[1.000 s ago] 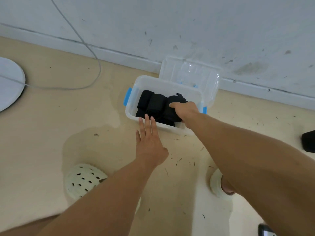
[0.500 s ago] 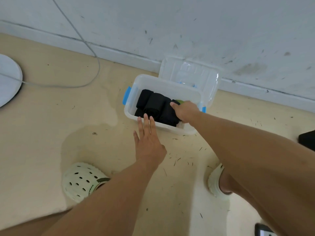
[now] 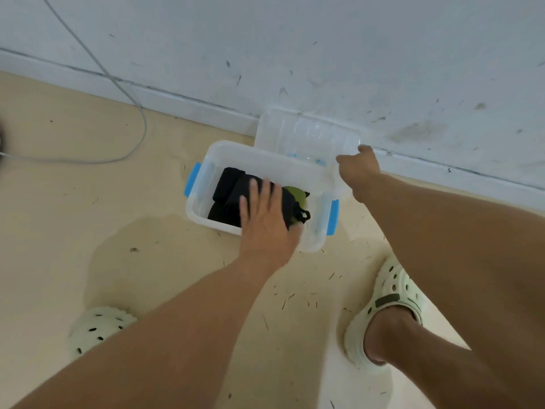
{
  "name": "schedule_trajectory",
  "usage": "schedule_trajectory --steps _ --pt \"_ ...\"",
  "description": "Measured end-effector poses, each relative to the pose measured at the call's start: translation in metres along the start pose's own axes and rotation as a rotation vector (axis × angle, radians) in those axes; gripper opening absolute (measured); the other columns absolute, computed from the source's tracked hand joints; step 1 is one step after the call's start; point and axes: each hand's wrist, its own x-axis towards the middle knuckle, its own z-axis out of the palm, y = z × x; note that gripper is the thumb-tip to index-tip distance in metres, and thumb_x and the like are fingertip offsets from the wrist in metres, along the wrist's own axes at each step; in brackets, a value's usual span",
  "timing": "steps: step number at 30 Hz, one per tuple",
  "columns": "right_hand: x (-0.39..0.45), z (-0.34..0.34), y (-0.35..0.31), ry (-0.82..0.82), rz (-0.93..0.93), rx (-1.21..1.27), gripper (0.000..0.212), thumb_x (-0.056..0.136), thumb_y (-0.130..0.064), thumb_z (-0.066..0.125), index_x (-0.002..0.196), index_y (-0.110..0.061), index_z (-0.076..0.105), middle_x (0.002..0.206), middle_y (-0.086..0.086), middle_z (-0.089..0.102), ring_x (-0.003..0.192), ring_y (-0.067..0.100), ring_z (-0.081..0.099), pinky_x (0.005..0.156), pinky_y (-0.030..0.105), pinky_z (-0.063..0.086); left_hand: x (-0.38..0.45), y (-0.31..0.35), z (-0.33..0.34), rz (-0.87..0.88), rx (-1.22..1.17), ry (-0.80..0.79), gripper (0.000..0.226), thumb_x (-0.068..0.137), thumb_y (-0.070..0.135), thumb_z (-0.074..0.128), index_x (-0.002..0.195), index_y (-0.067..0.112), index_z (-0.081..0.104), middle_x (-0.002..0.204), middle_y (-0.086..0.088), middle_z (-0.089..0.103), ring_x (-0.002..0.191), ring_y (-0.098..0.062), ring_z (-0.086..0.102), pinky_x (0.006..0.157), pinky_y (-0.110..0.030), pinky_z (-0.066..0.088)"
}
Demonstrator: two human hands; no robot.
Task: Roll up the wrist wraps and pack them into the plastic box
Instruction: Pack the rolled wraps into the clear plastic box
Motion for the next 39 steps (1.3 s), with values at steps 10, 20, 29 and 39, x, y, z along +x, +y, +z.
schedule_trajectory --steps 10,20,29,39 --pt "0.045 -0.003 0.031 -0.105 0.234 0.382 0.06 0.104 -0.012 0.055 0.158 -0.02 0.029 0.125 -0.004 0.053 0.106 0.022 0.072 0.063 0.026 0.052 0.032 -0.11 -0.026 -0.419 -0.239 0.063 0.101 0.096 0.053 0.063 0.165 0.019 -0.004 0.173 -0.009 0.007 0.157 -0.033 0.014 0.127 -0.049 0.017" --pt "0.049 -0.012 0.03 -0.034 -0.078 0.11 0.028 0.105 -0.033 0.056 0.121 -0.012 0.065 0.106 0.003 0.068 0.066 0.016 0.066 0.063 0.029 0.054 0.038 -0.104 -0.028 -0.444 -0.272 0.057 0.11 0.09 0.062 0.065 0.165 0.021 -0.003 0.172 -0.004 0.008 0.154 -0.04 0.019 0.125 -0.05 0.019" --pt "-0.025 -0.048 -0.006 -0.083 -0.903 -0.571 0.013 0.094 -0.006 0.054 0.1 -0.018 0.052 0.105 0.003 0.048 0.072 0.029 0.057 0.067 0.04 0.048 0.043 -0.092 -0.056 -0.576 -0.92 0.005 0.093 0.091 0.081 0.03 0.163 0.023 0.025 0.16 0.008 0.03 0.149 -0.02 0.029 0.122 -0.04 0.023" --pt "-0.068 -0.06 0.057 -0.352 -0.842 -0.905 0.02 0.101 -0.008 0.052 0.114 -0.018 0.043 0.159 -0.007 0.025 0.078 0.026 0.052 0.07 0.03 0.041 0.032 -0.082 -0.049 -0.561 -1.078 -0.113 0.092 0.087 0.075 0.06 0.163 0.037 0.024 0.167 0.014 0.024 0.139 -0.009 0.039 0.115 -0.039 0.03"
